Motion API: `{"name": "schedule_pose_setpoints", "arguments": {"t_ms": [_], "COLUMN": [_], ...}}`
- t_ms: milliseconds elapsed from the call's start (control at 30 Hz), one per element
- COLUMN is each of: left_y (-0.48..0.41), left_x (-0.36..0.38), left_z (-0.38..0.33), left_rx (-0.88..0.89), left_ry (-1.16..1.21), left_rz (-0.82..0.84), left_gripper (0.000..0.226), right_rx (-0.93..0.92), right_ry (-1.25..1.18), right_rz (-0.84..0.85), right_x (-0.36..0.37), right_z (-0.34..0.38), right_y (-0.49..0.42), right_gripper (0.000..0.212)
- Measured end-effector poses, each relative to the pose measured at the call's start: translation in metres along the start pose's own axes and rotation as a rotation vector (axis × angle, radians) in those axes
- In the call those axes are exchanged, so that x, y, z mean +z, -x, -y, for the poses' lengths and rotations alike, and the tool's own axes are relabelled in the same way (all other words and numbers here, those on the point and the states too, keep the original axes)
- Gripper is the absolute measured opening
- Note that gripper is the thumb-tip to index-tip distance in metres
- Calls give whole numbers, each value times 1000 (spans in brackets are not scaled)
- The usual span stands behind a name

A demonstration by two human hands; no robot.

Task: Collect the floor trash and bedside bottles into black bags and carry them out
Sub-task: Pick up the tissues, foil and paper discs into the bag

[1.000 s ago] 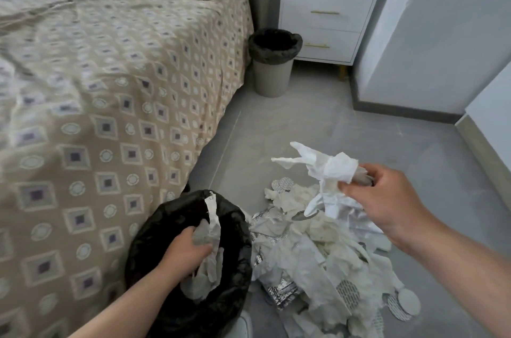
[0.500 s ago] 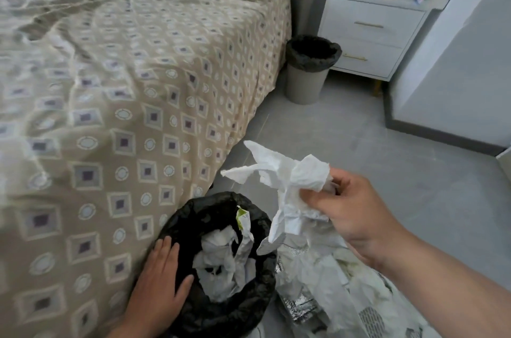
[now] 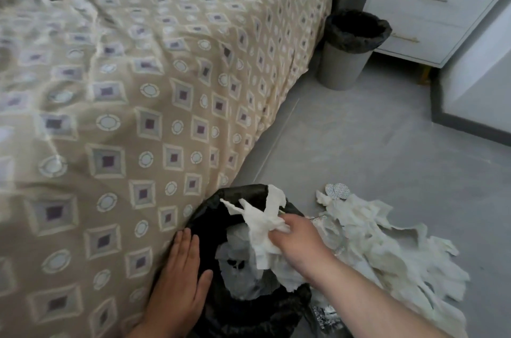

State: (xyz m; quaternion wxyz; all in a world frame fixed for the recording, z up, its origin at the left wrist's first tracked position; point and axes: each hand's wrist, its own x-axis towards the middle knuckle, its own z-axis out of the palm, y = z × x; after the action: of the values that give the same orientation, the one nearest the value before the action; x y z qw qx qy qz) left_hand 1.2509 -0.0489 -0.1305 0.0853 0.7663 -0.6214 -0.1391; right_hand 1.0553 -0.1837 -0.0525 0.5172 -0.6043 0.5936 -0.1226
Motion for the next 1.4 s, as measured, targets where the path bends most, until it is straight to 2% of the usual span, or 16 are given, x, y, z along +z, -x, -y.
{"name": "schedule_pose_setpoints", "arguments": {"t_ms": [133, 200, 233, 300, 367, 433, 567, 700, 767, 833, 900, 967, 1100, 1167, 1267, 1400], "left_y": [-2, -3, -3, -4, -4, 0, 4, -24, -42, -57, -72, -85, -101, -100, -102, -98], "left_x": [9, 11, 11, 12, 10, 1, -41, -104, -125, -128, -107, -70, 27, 59, 96, 125], "left_z": [2, 3, 3, 4, 5, 3, -24, -97, -148, -203, -250, -289, -328, -328, -323, -312], "left_rx": [-8, -6, 1, 14, 26, 69, 197, 361, 486, 620, 712, 740, 733, 756, 827, 749], "left_ry": [-7, 2, 8, 19, 43, 72, 260, 363, 306, 200, 22, -141, -330, -384, -449, -443], "left_rz": [-36, -26, -17, -16, -15, -22, -120, -148, -41, 140, 346, 514, 720, 762, 701, 692], "left_gripper": [73, 73, 72, 72, 76, 77, 71, 62, 56, 51, 38, 33, 40, 45, 54, 90], "right_rx": [68, 102, 110, 89, 20, -87, -250, -175, -74, 61, 188, 237, 252, 230, 226, 263], "right_ry": [181, 229, 251, 327, 342, 340, 400, 479, 437, 243, 77, 129, 283, 336, 329, 310], "right_rz": [147, 219, 252, 271, 249, 220, 240, 167, 12, -165, -259, -224, -146, -150, -162, -146], "right_x": [20, 27, 29, 29, 25, 12, -52, -148, -190, -217, -230, -232, -232, -232, -230, -218], "right_z": [-9, -11, -12, -11, -9, -2, 9, -18, -50, -92, -134, -174, -226, -238, -257, -280], "right_y": [-8, -7, -6, -1, 6, 17, 55, 85, 93, 98, 101, 103, 100, 97, 87, 74], "right_gripper": [21, 14, 19, 49, 59, 57, 37, 28, 23, 13, 16, 16, 25, 27, 27, 33]}}
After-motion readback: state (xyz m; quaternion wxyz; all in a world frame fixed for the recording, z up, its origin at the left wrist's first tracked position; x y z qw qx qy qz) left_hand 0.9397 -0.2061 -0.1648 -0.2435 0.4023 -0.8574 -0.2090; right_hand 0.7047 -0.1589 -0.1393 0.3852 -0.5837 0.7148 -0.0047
